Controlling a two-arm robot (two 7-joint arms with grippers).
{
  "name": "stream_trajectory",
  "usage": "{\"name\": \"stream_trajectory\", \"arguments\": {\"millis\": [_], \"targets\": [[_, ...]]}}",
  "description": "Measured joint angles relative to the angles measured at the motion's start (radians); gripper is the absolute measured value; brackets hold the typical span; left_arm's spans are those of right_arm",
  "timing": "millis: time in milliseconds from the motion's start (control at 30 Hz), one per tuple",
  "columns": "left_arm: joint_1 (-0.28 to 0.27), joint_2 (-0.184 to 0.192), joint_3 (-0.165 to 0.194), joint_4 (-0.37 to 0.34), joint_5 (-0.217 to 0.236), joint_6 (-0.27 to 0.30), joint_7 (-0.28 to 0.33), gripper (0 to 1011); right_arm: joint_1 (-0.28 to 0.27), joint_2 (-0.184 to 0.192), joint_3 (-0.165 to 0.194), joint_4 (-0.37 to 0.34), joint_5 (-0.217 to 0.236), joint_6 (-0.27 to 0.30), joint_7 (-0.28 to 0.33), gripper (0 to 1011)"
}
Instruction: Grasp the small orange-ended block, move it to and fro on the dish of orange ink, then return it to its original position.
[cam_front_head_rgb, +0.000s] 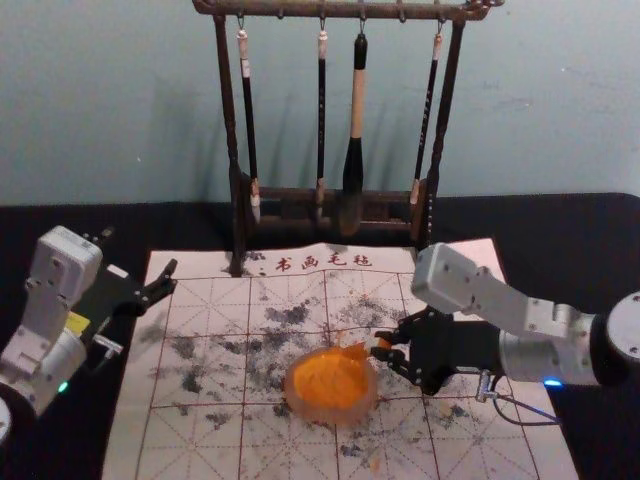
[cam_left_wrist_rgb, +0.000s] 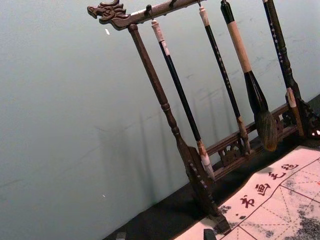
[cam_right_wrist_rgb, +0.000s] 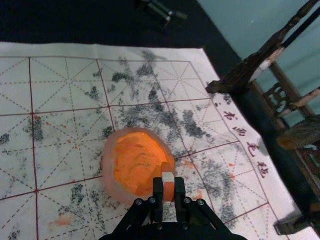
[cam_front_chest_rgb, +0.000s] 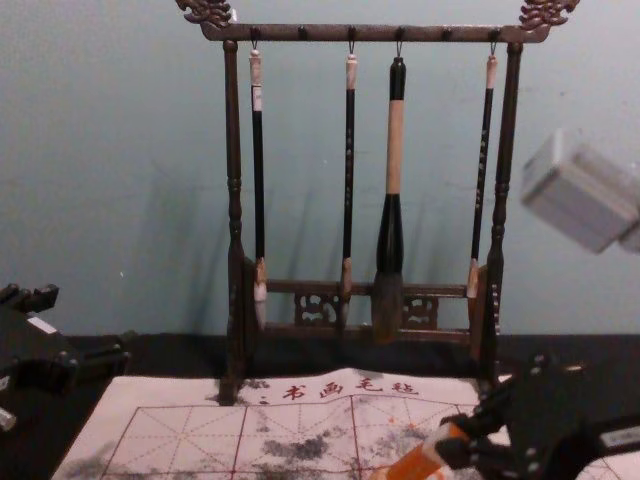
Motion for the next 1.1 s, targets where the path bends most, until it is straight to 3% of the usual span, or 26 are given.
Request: {"name": "stream_trajectory", "arguments": {"millis": [233,767,1100], "targets": [[0.000,0.000,0.000,0.000,0.000,0.000,0.000,1001,-0.033,0.037,0.044,-0.046,0.043,-0.011,-0.009,111],[0.000,0.000,0.000,0.000,0.000,0.000,0.000,1001,-0.145,0.172,0.190,-0.150,0.127,0.027,-0.076,111],[0.000,0.000,0.000,0.000,0.000,0.000,0.000,1001,-0.191,0.208,0.235,-0.161,0.148,0.032,-0.090,111]]}}
